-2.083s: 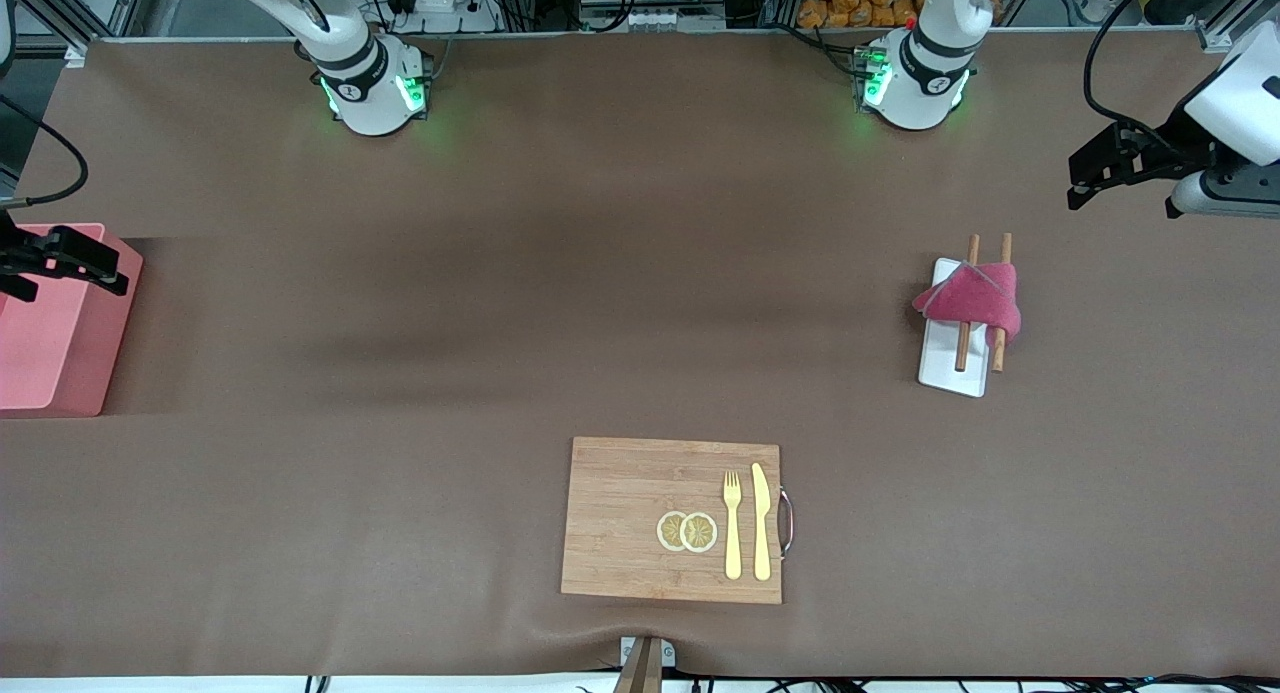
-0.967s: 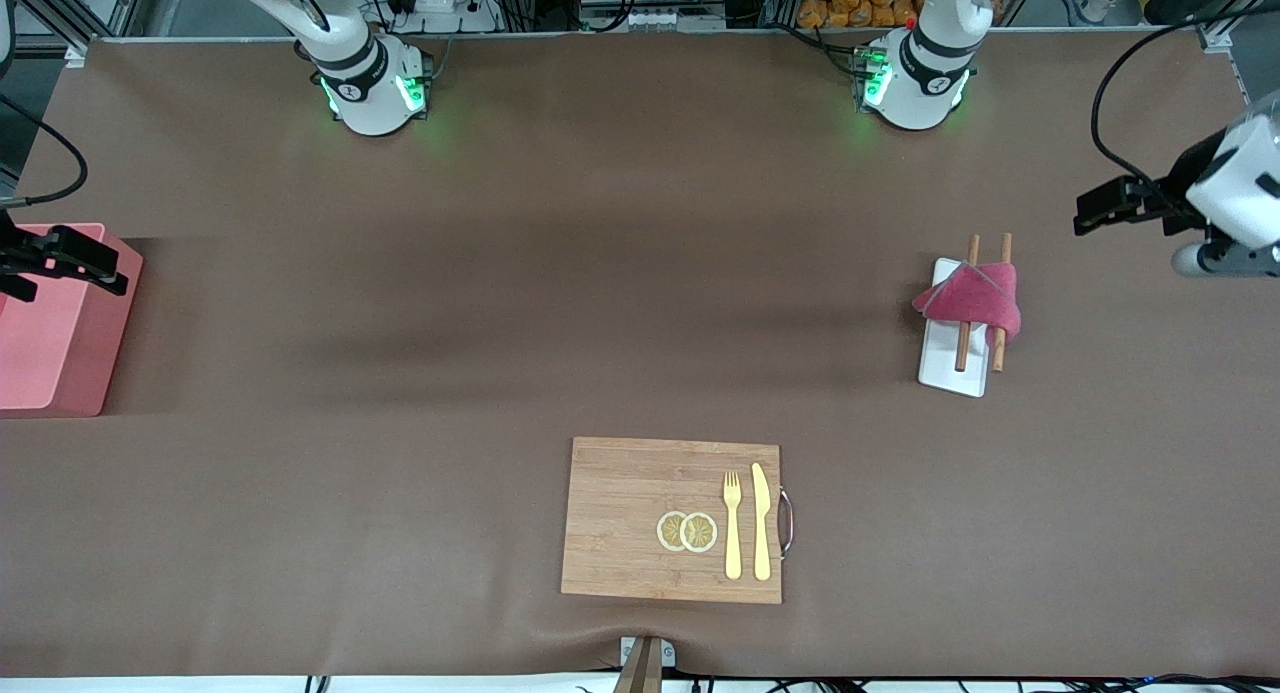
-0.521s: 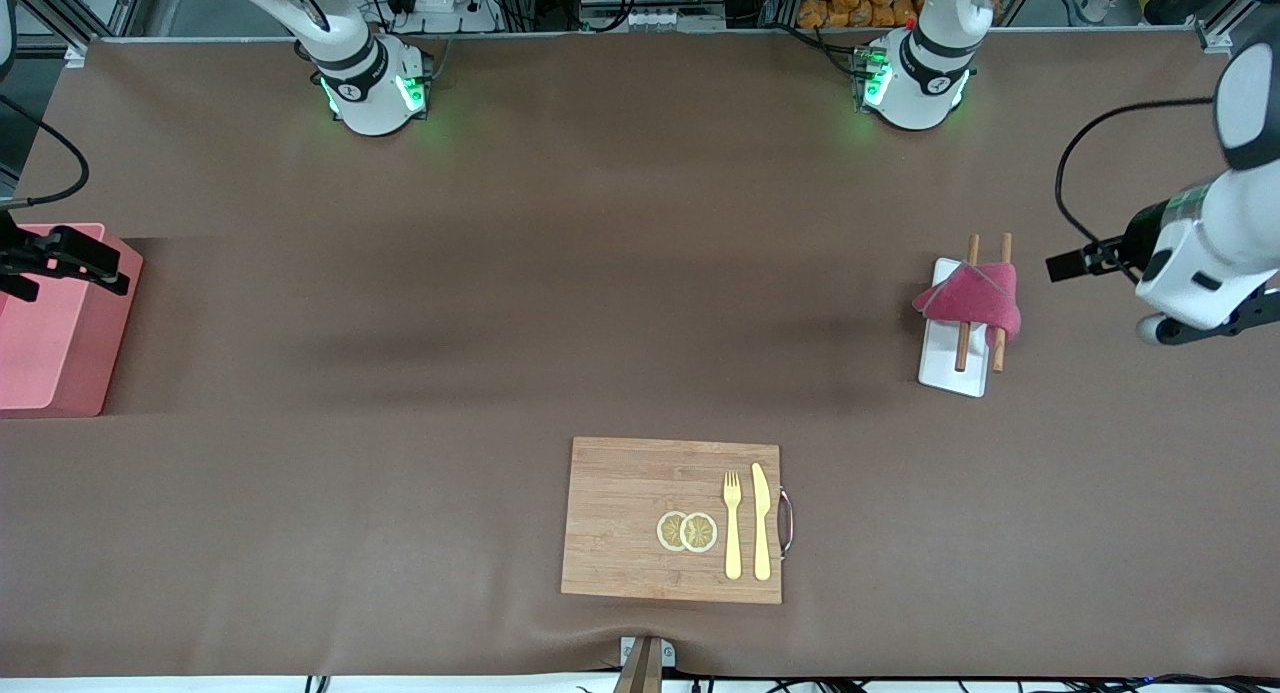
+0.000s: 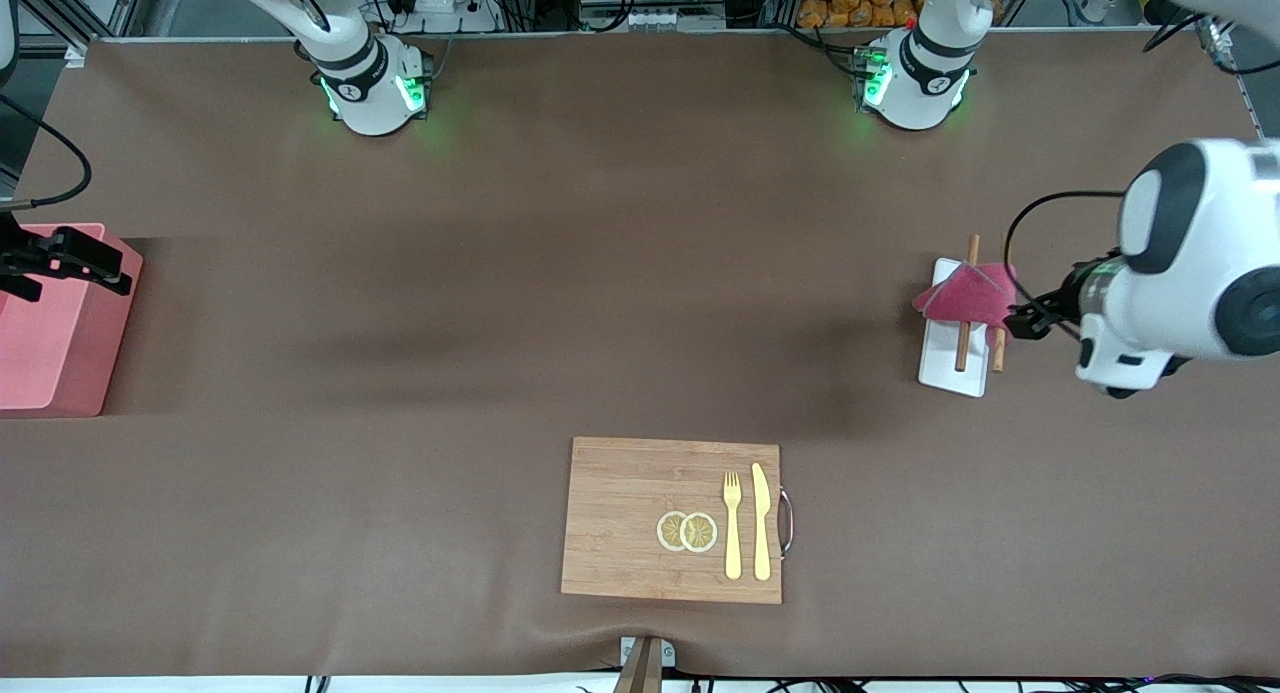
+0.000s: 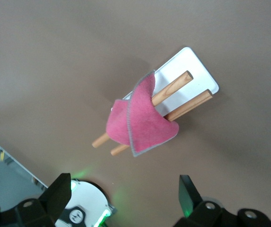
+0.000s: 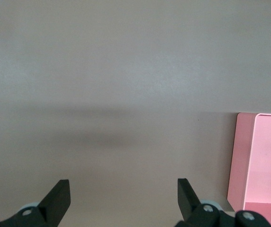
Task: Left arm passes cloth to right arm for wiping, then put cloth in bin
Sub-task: 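Lower the left gripper and grasp the pink cloth edge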
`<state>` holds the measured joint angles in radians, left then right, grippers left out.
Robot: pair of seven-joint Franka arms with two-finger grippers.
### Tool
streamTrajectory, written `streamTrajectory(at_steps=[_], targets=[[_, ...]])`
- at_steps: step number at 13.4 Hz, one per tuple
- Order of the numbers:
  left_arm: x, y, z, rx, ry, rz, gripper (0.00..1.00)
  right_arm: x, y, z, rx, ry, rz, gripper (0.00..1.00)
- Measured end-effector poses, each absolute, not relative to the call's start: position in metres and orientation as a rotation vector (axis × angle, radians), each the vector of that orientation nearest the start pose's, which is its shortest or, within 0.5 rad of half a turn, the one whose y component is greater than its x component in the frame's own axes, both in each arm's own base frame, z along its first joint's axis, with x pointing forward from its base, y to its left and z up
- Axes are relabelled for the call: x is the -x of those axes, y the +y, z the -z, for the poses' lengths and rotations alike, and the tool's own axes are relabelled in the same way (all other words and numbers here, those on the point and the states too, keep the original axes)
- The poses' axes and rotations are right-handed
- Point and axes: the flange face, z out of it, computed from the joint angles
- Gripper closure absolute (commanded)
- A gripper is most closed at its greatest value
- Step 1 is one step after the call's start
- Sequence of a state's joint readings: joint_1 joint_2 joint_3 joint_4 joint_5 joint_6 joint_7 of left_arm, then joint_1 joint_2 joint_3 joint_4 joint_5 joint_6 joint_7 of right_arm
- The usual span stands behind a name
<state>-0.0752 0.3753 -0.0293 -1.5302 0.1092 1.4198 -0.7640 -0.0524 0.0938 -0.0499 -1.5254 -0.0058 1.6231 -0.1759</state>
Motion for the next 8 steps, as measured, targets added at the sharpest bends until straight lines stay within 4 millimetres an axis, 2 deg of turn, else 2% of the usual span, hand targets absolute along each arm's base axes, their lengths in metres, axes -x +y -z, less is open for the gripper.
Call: streamTrajectory(at_steps=[2,4,8], targets=[[-0.612,-0.071,-0.374,2.533,-1.006,-0.586,0.0,-0.585,-0.059,-0.596,3.15,-0.117,0.002,0.0],[-0.616,-0.083,-0.347,2.424,-1.166,-0.546,0.0,-0.585,-0.06,-0.595,3.15,-0.116,-0.002,0.0],[-0.619,-0.079,-0.328,2.259,-1.386,-0.495,0.0,-0.585,-0.06,-0.593,3.149,-0.114,-0.01,0.0]])
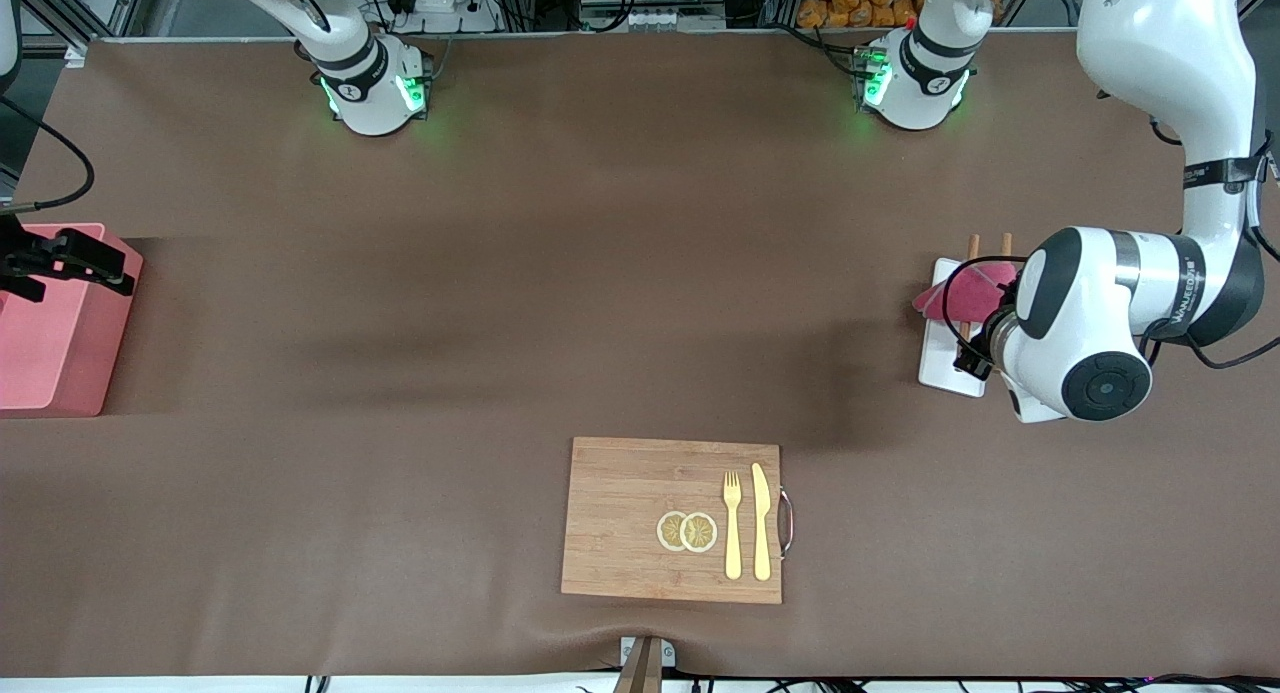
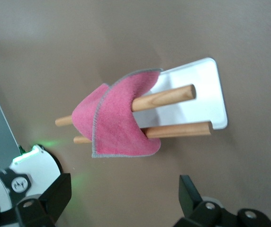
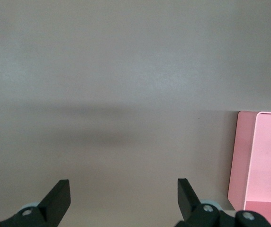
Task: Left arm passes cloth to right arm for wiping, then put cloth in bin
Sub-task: 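Lower the left gripper and grasp the pink cloth edge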
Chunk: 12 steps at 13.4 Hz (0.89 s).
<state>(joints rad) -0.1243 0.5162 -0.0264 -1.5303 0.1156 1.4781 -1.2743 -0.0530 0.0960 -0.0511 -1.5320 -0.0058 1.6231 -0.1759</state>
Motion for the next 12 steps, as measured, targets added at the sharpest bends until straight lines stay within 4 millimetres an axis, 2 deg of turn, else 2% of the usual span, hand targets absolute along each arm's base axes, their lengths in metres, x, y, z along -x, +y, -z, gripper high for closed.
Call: streamTrajectory(at_steps=[3,5,9,12], targets=[[-0.621,-0.072,-0.288,2.04,-1.541,-0.391,0.0,-0.585,-0.06,-0.592,3.149,-0.114,-0.011,0.0],[-0.614,-0.067,-0.26,1.947,-1.549,-0.366,0.0,-0.585,-0.06,-0.592,3.149,-0.114,-0.011,0.0],[-0.601,-0.056,-0.242,1.892,-1.516,-0.363,0.0,-0.585,-0.06,-0.592,3.149,-0.114,-0.014,0.0],[-0.595,-0.054,-0.24,1.876,-1.501,-0.371,0.0,-0.584,-0.06,-0.592,3.149,-0.114,-0.018,0.0]])
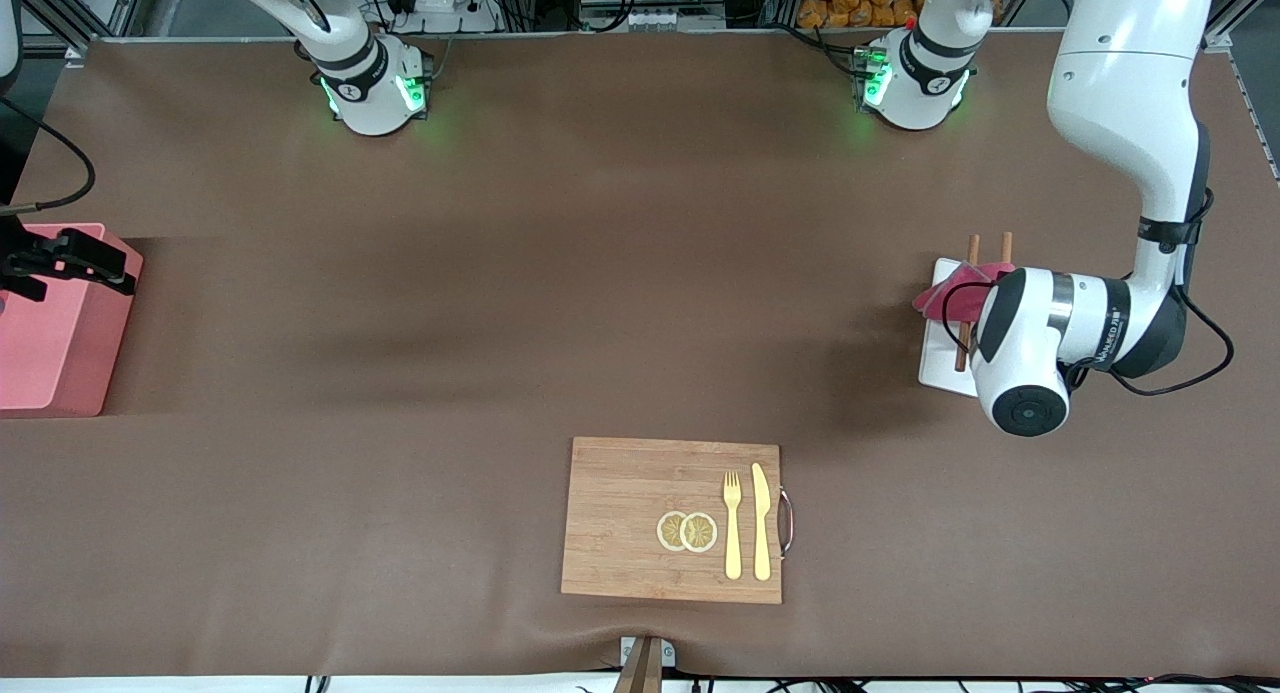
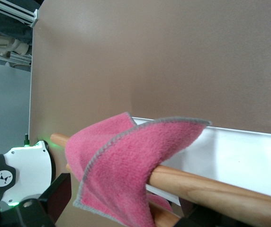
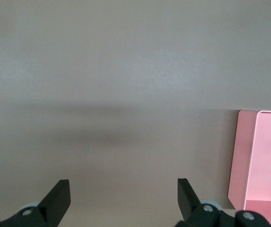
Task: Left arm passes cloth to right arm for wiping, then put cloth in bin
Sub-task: 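Lower the left gripper and grasp the pink cloth edge, then lift the cloth with the left gripper while the right gripper approaches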
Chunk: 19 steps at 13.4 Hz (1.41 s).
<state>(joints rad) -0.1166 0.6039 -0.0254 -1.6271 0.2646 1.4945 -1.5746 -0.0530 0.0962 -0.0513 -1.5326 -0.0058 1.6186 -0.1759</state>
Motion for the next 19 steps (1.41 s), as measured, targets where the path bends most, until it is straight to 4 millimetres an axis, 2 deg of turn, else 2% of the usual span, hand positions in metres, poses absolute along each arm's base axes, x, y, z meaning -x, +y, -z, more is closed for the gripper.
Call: streamTrajectory(at_steps=[3,4,5,6,8,9,14,17,19], targets=[[-0.592,-0.054,-0.251,1.864,-1.496,-0.378,0.0,-0.584,-0.06,-0.592,3.149,-0.114,-0.019,0.0],[-0.592,-0.055,-0.256,1.862,-1.496,-0.378,0.07,-0.584,-0.06,-0.592,3.149,-0.114,-0.02,0.0],[-0.591,-0.056,-0.258,1.862,-1.494,-0.378,0.4,-0.584,-0.06,-0.592,3.149,-0.113,-0.02,0.0],[-0.59,-0.057,-0.259,1.862,-1.491,-0.378,0.6,-0.584,-0.06,-0.592,3.149,-0.113,-0.02,0.0],[-0.588,-0.061,-0.257,1.862,-1.481,-0.379,0.9,-0.584,-0.06,-0.592,3.149,-0.113,-0.02,0.0],[-0.587,-0.064,-0.255,1.857,-1.482,-0.376,1.0,-0.584,-0.06,-0.592,3.149,-0.113,-0.02,0.0],[-0.586,-0.067,-0.255,1.805,-1.539,-0.339,1.0,-0.585,-0.059,-0.59,3.148,-0.116,-0.023,0.0],[-0.594,-0.067,-0.266,1.793,-1.586,-0.305,1.0,-0.587,-0.06,-0.582,3.144,-0.113,-0.048,0.0],[-0.598,-0.066,-0.283,1.803,-1.615,-0.281,1.0,-0.588,-0.06,-0.578,3.142,-0.113,-0.06,0.0]])
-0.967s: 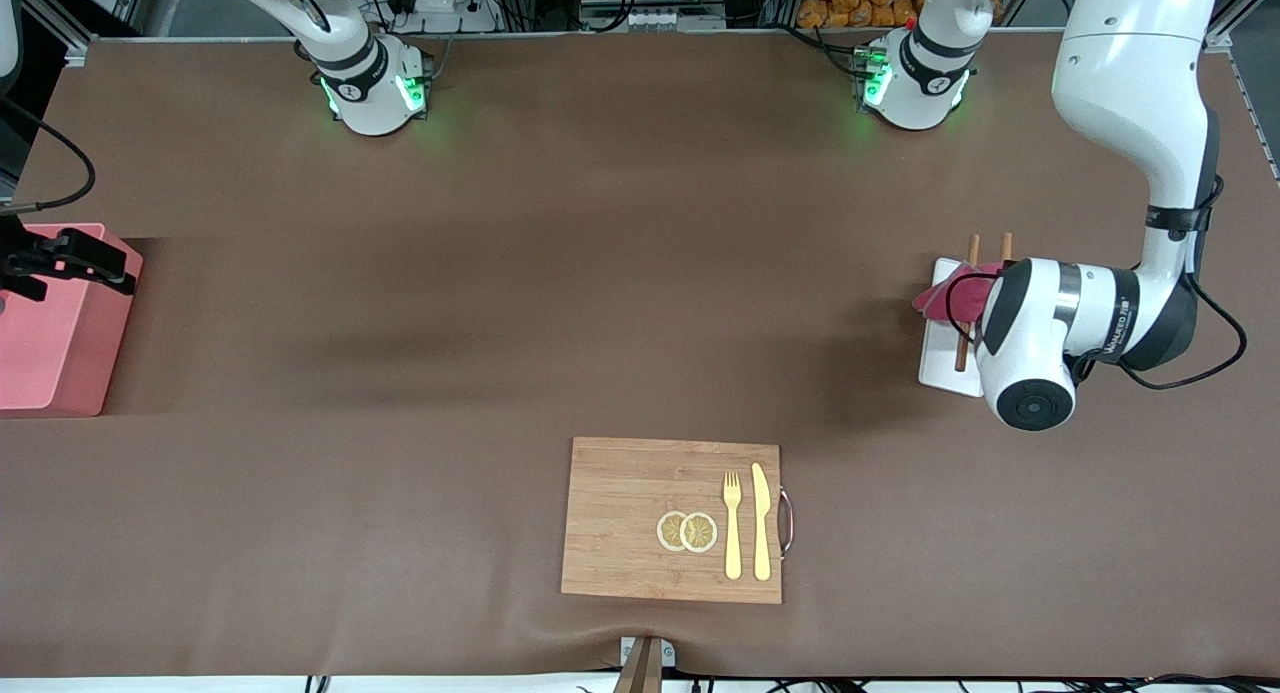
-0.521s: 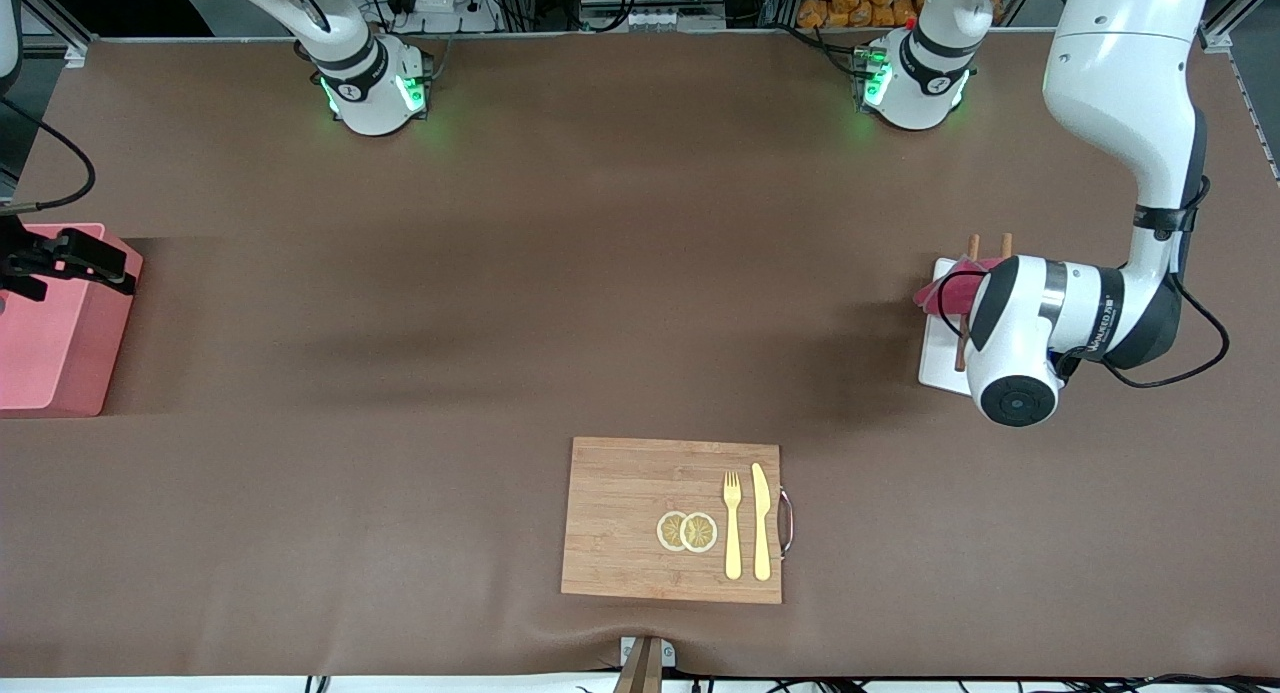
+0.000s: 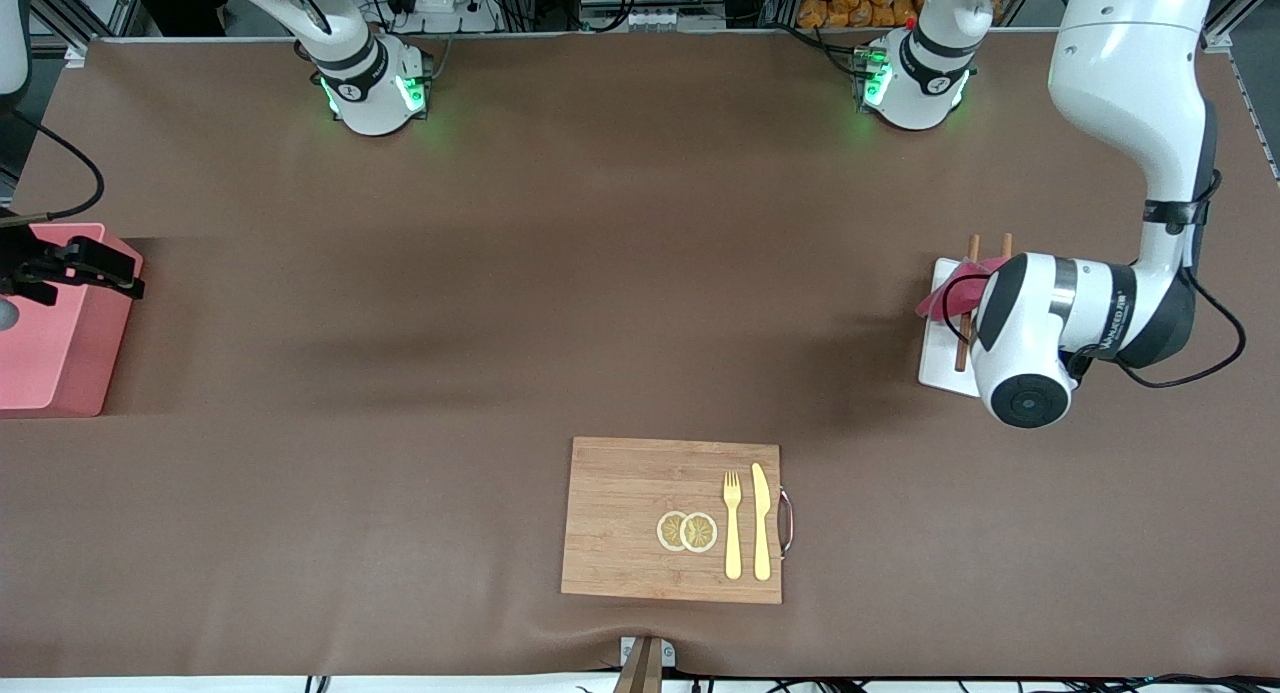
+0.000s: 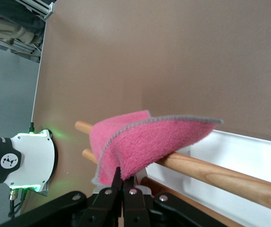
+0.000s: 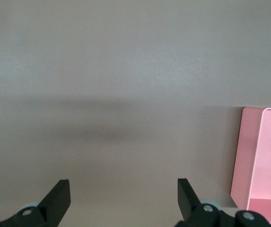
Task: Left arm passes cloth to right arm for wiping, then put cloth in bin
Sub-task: 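Lift the cloth with the left gripper while the right gripper approaches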
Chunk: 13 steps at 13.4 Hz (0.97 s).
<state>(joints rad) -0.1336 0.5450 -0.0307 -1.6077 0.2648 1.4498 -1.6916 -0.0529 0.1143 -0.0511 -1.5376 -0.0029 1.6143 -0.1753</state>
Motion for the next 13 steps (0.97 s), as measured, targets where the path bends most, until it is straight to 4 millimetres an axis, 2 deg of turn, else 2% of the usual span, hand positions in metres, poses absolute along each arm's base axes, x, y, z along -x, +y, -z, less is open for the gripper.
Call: streamTrajectory(at_steps=[5,7,9,13], targets=[[-0.604,-0.064,-0.354,1.86,-1.708,-0.189,1.0,-0.588,-0.06,-0.579,3.141,-0.093,-0.067,0.0],[-0.61,-0.074,-0.382,1.907,-1.734,-0.145,1.0,-0.585,-0.057,-0.578,3.124,0.052,-0.099,0.0],[-0.615,-0.099,-0.399,1.978,-1.724,-0.115,1.0,-0.581,-0.045,-0.578,3.05,0.235,-0.161,0.0],[-0.615,-0.171,-0.426,2.213,-1.654,-0.12,1.0,-0.575,-0.008,-0.578,2.919,0.536,-0.286,0.0]])
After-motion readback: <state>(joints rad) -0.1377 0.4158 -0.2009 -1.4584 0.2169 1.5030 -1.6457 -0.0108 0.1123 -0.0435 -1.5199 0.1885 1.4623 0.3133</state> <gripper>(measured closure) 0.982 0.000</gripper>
